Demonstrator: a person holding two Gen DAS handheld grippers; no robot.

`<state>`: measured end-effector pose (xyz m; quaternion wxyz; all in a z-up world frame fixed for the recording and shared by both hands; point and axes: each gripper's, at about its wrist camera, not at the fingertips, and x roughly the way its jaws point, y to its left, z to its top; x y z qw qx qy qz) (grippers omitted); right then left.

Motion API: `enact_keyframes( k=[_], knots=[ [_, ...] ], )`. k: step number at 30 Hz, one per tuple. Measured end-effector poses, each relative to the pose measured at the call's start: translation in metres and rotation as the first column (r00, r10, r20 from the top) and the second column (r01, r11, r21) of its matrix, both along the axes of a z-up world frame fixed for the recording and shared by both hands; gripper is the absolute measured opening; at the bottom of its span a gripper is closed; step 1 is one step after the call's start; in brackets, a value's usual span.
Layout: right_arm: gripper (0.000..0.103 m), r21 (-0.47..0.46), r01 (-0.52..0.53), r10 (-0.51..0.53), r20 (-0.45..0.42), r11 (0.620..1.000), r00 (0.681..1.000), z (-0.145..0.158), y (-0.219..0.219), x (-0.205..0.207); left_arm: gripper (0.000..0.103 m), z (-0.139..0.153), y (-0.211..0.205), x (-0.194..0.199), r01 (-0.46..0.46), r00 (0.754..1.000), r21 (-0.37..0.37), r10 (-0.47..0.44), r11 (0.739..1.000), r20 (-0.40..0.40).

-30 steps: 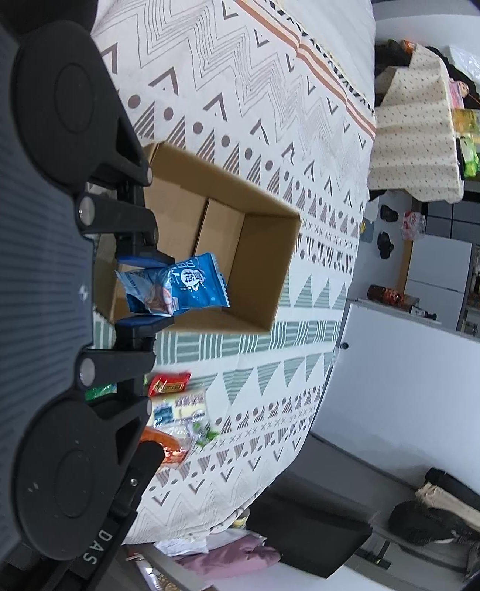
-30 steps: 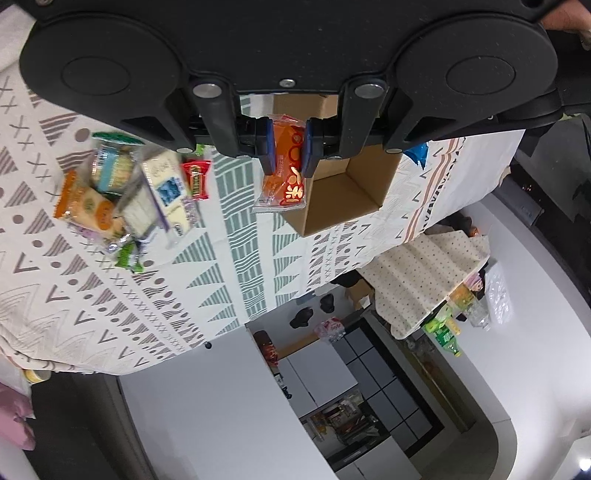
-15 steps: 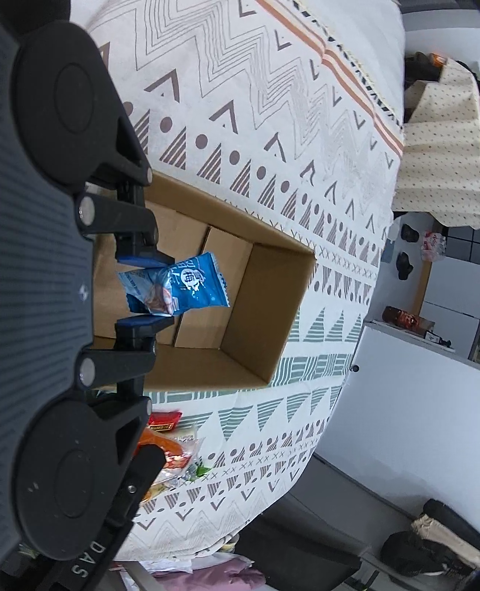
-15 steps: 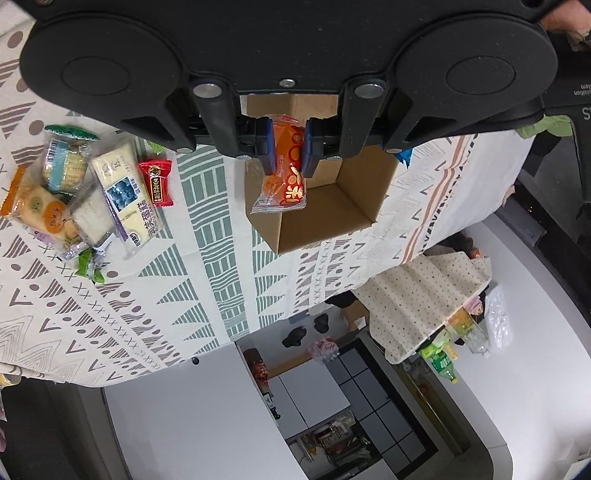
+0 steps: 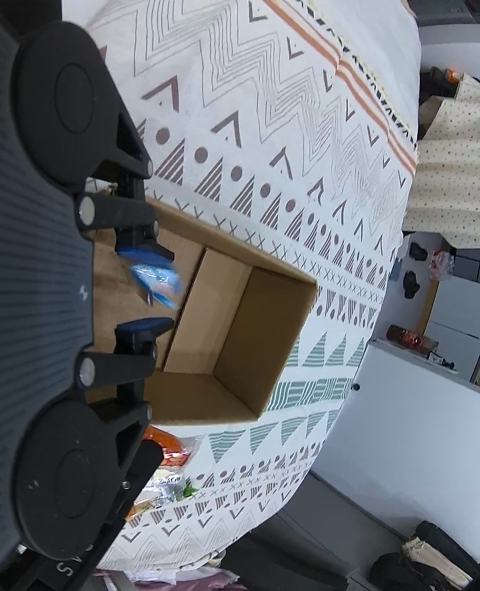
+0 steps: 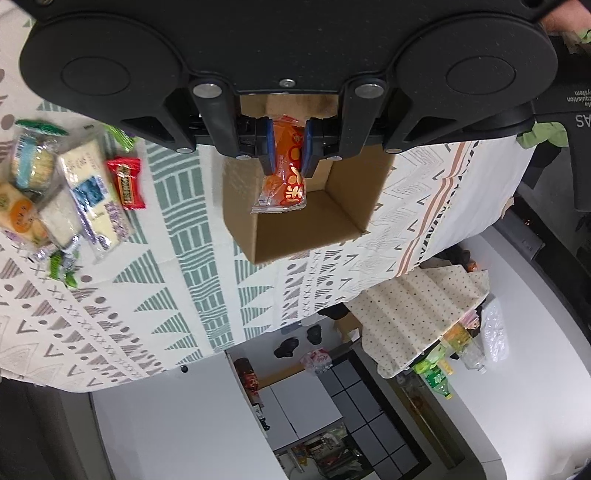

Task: Organize snacks
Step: 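Carry both candies over the cardboard box and open both grippers to drop them, then move both grippers back from the box toward the snack pile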

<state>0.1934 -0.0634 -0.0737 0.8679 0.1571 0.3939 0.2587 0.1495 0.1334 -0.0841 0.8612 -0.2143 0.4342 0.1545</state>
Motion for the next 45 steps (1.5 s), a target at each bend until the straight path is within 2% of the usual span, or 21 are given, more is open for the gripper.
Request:
enact_keyframes(
  k=[4, 7, 8, 9, 11, 13, 20, 27, 32, 40, 45],
  knots=[
    [0.015, 0.028, -0.002, 0.002, -0.007, 1.000, 1.000, -0.001, 0.005, 0.003, 0.053, 0.011, -0.002, -0.003, 0.008, 1.000, 0.015, -0.008, 1.000, 0.007],
    [0.018, 0.089, -0.012, 0.014, -0.016, 0.996, 1.000, 0.000, 0.001, 0.003, 0.066, 0.020, -0.002, -0.009, -0.009, 1.000, 0.032, 0.009, 0.999, 0.023],
    [0.023, 0.095, -0.014, 0.016, -0.018, 0.995, 1.000, 0.000, 0.001, 0.002, 0.068, 0.022, -0.002, -0.012, -0.016, 0.999, 0.034, 0.015, 0.999, 0.028],
    [0.032, 0.101, -0.017, 0.018, -0.016, 0.995, 1.000, 0.001, -0.001, 0.001, 0.072, 0.024, -0.002, -0.013, -0.021, 0.999, 0.035, 0.020, 0.999, 0.032],
    [0.044, 0.114, -0.016, 0.017, -0.006, 0.993, 1.000, 0.005, -0.006, -0.003, 0.078, 0.026, -0.002, -0.017, -0.035, 0.999, 0.043, 0.034, 0.998, 0.032],
    [0.050, 0.123, -0.007, 0.008, 0.000, 0.992, 1.000, 0.009, -0.012, -0.006, 0.084, 0.028, -0.004, -0.020, -0.042, 0.999, 0.046, 0.041, 0.998, 0.025],
    [0.066, 0.117, 0.041, -0.040, -0.006, 0.992, 0.999, 0.013, -0.040, -0.016, 0.086, 0.033, -0.019, -0.028, -0.039, 0.999, 0.048, 0.039, 0.998, 0.002],
    [0.079, 0.107, 0.082, -0.083, 0.005, 0.991, 0.997, 0.017, -0.069, -0.026, 0.093, 0.039, -0.042, -0.035, -0.008, 1.000, 0.067, 0.007, 0.998, 0.006],
    [0.085, 0.089, 0.108, -0.109, 0.013, 0.990, 0.994, 0.018, -0.087, -0.032, 0.103, 0.043, -0.059, -0.040, 0.000, 1.000, 0.068, -0.001, 0.998, 0.023],
    [0.092, 0.068, 0.145, -0.146, 0.011, 0.987, 0.989, 0.017, -0.120, -0.040, 0.103, 0.050, -0.084, -0.046, 0.029, 0.999, 0.074, -0.032, 0.997, 0.043],
    [0.100, 0.048, 0.168, -0.169, 0.023, 0.985, 0.985, 0.017, -0.141, -0.045, 0.103, 0.051, -0.101, -0.047, 0.056, 0.997, 0.071, -0.059, 0.996, 0.047]
  ],
)
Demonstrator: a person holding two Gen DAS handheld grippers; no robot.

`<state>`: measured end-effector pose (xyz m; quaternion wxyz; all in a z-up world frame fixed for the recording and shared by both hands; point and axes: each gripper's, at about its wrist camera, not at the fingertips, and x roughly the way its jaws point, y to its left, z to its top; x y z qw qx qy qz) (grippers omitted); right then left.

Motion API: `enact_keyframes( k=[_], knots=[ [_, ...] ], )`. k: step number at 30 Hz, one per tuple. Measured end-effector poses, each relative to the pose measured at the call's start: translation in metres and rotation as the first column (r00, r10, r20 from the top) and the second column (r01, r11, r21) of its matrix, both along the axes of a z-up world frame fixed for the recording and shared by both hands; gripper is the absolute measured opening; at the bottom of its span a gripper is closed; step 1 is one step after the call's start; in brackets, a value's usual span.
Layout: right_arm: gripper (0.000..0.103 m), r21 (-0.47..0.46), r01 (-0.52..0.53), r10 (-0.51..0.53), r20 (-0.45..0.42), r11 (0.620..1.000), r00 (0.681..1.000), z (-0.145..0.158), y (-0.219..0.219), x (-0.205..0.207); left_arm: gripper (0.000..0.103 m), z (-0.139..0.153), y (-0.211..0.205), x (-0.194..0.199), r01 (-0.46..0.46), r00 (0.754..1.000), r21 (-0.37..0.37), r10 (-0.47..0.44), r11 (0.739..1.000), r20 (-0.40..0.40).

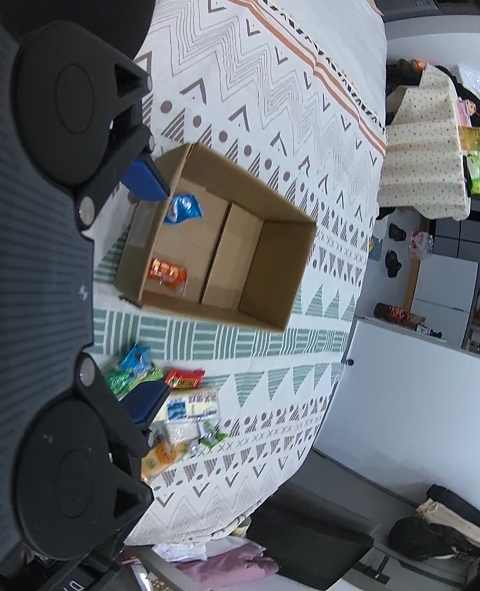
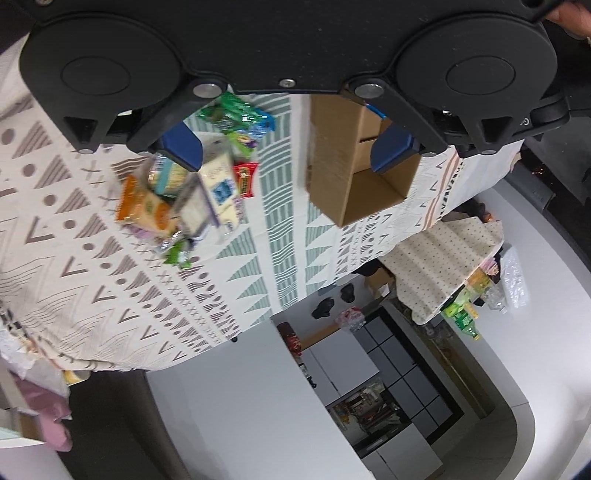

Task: Organize snacks
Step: 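Move both grippers back from the box toward the snack pile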

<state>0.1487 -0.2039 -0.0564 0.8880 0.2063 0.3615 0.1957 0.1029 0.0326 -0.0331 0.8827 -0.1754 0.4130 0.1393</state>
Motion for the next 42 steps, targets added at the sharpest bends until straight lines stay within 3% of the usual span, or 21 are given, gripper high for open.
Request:
enact_keyframes(
  k=[15, 34, 38, 42],
  knots=[
    [0.103, -0.017, 0.083, -0.083, -0.025, 0.996, 0.996, -0.016, -0.064, -0.006, 0.103, -0.004, -0.048, 0.002, 0.059, 0.998, 0.005, -0.059, 0.998, 0.012],
    [0.103, -0.001, 0.143, -0.142, -0.089, 0.990, 0.986, -0.054, -0.105, 0.006, 0.103, -0.030, -0.091, 0.033, 0.121, 0.992, 0.020, -0.120, 0.993, -0.032],
    [0.102, 0.032, 0.161, -0.157, -0.103, 0.986, 0.982, -0.060, -0.111, 0.011, 0.102, -0.040, -0.095, 0.041, 0.123, 0.992, 0.002, -0.123, 0.992, -0.042],
    [0.093, 0.046, 0.164, -0.157, -0.129, 0.985, 0.979, -0.070, -0.109, 0.021, 0.100, -0.050, -0.100, 0.049, 0.135, 0.990, 0.000, -0.135, 0.991, -0.040]
  ],
)
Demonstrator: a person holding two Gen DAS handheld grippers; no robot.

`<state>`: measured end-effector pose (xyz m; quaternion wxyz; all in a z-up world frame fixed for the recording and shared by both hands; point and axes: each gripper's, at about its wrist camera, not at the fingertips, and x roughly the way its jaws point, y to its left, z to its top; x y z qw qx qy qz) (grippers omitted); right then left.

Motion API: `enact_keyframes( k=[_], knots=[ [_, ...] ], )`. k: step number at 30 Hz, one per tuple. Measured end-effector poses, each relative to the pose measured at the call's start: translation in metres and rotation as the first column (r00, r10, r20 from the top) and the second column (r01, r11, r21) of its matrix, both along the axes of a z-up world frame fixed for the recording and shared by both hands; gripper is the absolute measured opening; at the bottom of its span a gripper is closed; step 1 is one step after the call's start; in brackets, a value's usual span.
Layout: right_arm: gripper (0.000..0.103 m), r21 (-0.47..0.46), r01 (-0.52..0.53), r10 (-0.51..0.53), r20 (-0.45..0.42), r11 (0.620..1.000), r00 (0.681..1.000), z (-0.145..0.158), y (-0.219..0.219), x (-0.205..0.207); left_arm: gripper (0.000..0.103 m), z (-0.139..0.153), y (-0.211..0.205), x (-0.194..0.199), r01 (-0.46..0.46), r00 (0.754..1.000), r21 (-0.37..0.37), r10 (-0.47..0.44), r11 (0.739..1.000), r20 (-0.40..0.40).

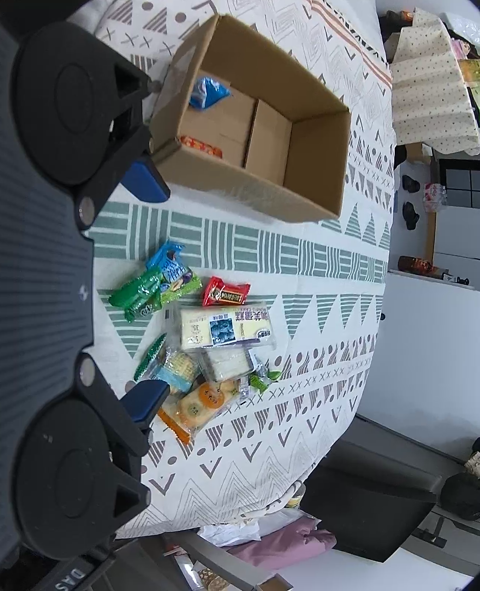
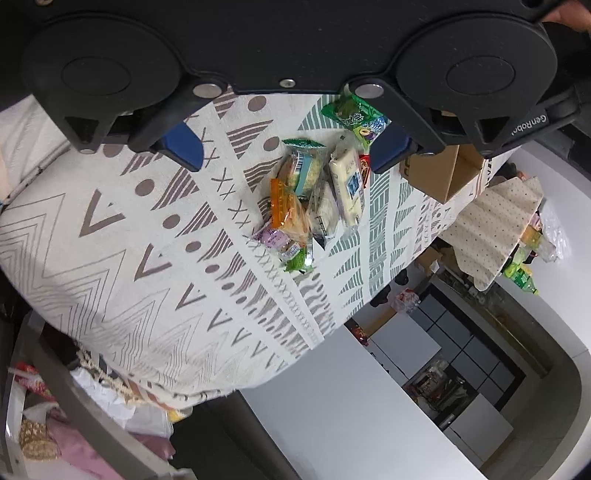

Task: Organize snacks
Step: 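Move both grippers back from the box toward the snack pile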

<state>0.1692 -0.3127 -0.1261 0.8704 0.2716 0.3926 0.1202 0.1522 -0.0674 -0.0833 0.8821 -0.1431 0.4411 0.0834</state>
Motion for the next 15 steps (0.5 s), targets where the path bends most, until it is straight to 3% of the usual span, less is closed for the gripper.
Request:
enact_keyframes(
  k=[8, 15],
  knots=[
    [0.083, 0.009, 0.008, -0.008, -0.030, 1.000, 1.000, -0.021, 0.006, 0.027, 0.089, -0.036, -0.003, 0.025, -0.009, 0.998, -0.035, 0.007, 0.999, -0.065],
    [0.079, 0.017, -0.013, 0.013, -0.053, 1.000, 0.998, -0.036, 0.015, 0.051, 0.068, -0.067, 0.002, 0.043, -0.044, 0.990, -0.040, 0.038, 0.998, -0.135]
  ],
)
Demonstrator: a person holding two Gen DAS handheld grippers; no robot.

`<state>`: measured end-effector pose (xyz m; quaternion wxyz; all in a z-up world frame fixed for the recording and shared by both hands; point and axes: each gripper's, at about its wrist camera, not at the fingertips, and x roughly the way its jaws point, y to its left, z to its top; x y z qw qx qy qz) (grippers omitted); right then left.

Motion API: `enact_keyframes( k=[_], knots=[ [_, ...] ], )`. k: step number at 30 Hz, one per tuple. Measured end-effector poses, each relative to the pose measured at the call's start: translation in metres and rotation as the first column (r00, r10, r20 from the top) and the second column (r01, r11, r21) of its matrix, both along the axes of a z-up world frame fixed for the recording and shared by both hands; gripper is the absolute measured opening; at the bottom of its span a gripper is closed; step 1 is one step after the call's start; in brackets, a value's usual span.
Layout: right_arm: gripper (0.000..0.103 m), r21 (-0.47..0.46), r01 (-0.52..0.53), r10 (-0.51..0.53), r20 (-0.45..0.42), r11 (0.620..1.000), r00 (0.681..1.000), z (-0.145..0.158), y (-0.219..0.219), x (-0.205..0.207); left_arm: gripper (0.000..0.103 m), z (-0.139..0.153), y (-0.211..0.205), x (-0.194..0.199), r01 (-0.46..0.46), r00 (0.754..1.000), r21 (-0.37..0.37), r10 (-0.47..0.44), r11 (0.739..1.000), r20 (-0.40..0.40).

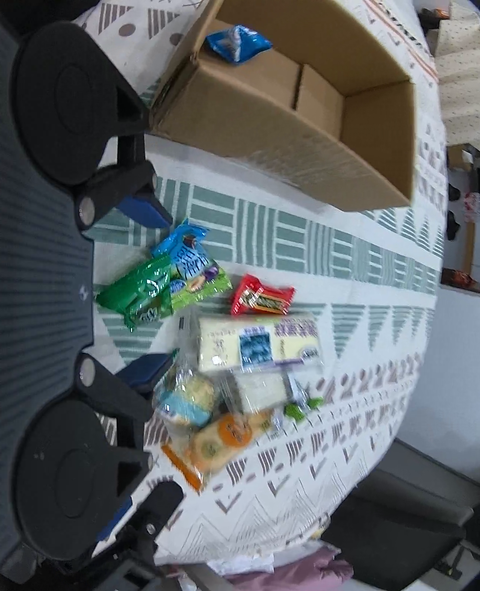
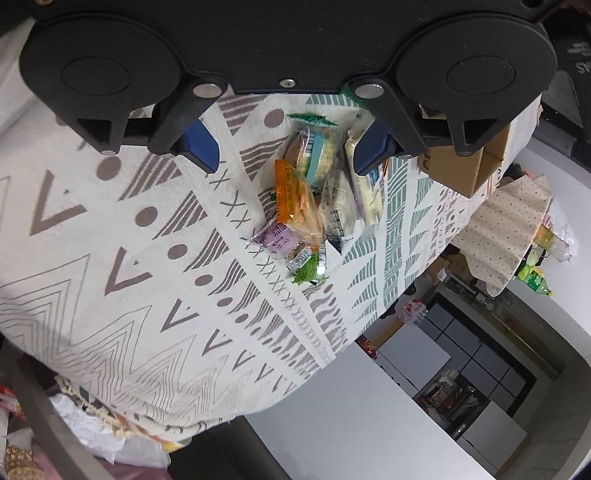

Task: Organize snacks
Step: 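Move both grippers back from the box toward the snack pile, then grasp the green packet with the left gripper while the right gripper grasps the bread roll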

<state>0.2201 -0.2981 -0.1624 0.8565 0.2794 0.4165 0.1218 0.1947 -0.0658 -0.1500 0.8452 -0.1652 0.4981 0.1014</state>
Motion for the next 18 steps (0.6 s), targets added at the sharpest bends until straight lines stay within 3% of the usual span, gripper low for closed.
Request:
enact_keyframes(
  k=[8, 11, 14, 16, 18],
  knots=[
    [0.078, -0.015, -0.024, 0.024, 0.001, 1.000, 1.000, -0.011, 0.010, 0.021, 0.065, -0.026, 0.005, 0.013, -0.037, 0.995, -0.012, 0.036, 0.999, -0.089],
    [0.078, -0.027, -0.032, 0.032, 0.006, 0.999, 0.999, -0.014, 0.015, 0.027, 0.053, -0.029, 0.003, 0.013, -0.030, 0.995, -0.025, 0.027, 0.999, -0.096],
    [0.077, -0.036, -0.032, 0.033, 0.019, 0.999, 0.999, -0.014, 0.018, 0.030, 0.033, -0.028, 0.003, 0.011, -0.035, 0.994, -0.030, 0.031, 0.999, -0.105],
    [0.073, -0.033, -0.034, 0.034, 0.024, 0.999, 0.999, -0.015, 0.019, 0.032, 0.032, -0.025, 0.003, 0.010, -0.041, 0.994, -0.030, 0.037, 0.999, -0.106],
    [0.063, -0.027, -0.036, 0.037, 0.024, 0.999, 0.999, -0.017, 0.020, 0.034, 0.029, -0.023, 0.004, 0.008, -0.044, 0.994, -0.026, 0.041, 0.999, -0.100]
  ],
)
